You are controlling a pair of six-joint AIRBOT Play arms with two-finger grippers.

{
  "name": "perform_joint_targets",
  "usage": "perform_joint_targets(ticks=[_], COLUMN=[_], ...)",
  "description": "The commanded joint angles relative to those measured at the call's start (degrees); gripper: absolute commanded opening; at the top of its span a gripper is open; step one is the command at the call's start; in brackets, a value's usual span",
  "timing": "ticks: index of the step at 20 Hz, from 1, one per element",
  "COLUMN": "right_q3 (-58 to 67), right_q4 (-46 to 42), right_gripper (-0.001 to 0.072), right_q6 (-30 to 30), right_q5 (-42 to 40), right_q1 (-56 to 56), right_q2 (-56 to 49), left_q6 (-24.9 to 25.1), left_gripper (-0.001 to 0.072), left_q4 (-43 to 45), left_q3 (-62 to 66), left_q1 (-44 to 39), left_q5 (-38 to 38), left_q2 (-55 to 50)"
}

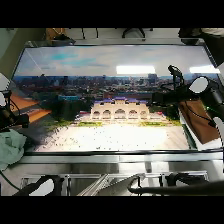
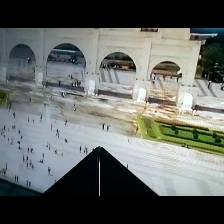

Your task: Fold the shirts.

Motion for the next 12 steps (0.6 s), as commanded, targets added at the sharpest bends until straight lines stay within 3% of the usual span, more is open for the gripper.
perform_joint_targets(ticks=[1, 5, 9, 10, 11, 12], right_q3=[0.0, 0.0, 0.0, 0.0, 0.0, 0.0], right_q4=[0.0, 0.0, 0.0, 0.0, 0.0, 0.0], right_gripper=[0.0022, 0.0022, 0.0022, 0.0022, 0.0022, 0.0021], right_q6=[0.0, 0.0, 0.0, 0.0, 0.0, 0.0], right_q5=[0.0, 0.0, 0.0, 0.0, 0.0, 0.0], right_q1=[0.1, 0.1, 0.1, 0.1, 0.1, 0.1], right_q2=[0.0, 0.0, 0.0, 0.0, 0.0, 0.0], left_q6=[-0.4, -0.2, -0.2, -0.2, -0.2, -0.2], left_gripper=[0.0679, 0.0679, 0.0676, 0.0595, 0.0374, 0.0065], left_q4=[1.5, 3.4, 9.2, 9.5, 9.1, 8.9], left_q3=[-1.2, -10.0, -11.1, -10.1, -8.8, -7.5], left_q1=[7.3, 10.4, 13.2, 13.7, 14.4, 14.4], left_q5=[-1.5, 6.5, 8.2, 8.0, 7.5, 6.6], left_q2=[-7.2, -10.1, -14.1, -15.3, -16.3, -17.1])
